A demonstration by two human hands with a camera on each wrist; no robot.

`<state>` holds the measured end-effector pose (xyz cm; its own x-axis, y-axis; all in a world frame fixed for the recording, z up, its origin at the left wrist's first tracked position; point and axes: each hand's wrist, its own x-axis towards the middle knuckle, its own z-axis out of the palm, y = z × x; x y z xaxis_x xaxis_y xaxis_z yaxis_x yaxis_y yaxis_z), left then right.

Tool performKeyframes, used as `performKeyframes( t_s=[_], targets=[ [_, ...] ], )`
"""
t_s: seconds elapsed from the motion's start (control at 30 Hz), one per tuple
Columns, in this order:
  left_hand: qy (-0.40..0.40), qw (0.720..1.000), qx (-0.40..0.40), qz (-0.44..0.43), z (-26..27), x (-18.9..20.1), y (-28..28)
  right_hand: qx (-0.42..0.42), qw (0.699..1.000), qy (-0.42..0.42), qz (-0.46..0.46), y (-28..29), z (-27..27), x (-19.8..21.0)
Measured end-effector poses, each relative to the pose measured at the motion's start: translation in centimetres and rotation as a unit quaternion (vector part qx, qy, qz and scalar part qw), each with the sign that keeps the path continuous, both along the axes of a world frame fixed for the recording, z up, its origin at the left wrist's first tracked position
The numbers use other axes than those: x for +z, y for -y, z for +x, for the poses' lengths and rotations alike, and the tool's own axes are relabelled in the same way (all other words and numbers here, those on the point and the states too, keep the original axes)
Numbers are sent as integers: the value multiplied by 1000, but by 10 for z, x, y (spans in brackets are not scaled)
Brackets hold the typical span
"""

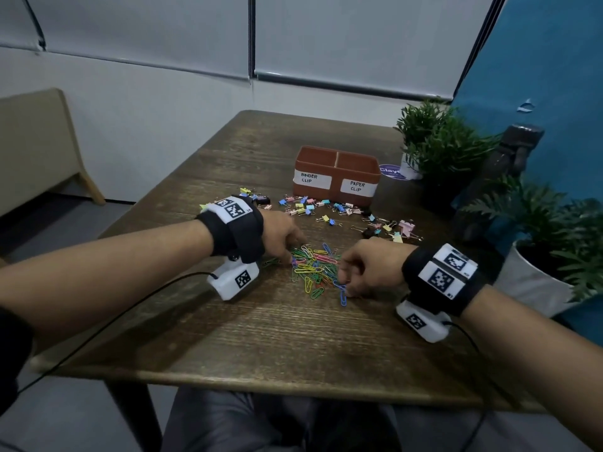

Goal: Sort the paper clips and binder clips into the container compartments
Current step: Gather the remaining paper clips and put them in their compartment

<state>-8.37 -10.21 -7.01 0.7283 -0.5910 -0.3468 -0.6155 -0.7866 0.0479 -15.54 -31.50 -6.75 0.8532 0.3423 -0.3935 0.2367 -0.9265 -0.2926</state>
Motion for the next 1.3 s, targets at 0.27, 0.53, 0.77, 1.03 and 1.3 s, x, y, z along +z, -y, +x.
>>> performKeyframes(
  t_s=[0.27, 0.53, 0.77, 1.03, 1.3],
  targets=[
    [6, 996, -27, -81, -6, -9, -7, 38, 988, 147, 36, -3, 30, -8],
    [-25, 1000, 3, -12, -15, -7, 9, 84, 988, 59, -113, -10, 38, -6],
    [39, 997, 12, -63, -14, -14, 19, 83, 988, 100, -78, -10, 46, -9],
    [58, 994, 9, -96, -2, -16, 19, 81, 984, 152, -47, -15, 56, -15],
    [64, 986, 43, -148, 20, -2, 8, 87, 980, 177, -27, -8, 59, -12]
  ],
)
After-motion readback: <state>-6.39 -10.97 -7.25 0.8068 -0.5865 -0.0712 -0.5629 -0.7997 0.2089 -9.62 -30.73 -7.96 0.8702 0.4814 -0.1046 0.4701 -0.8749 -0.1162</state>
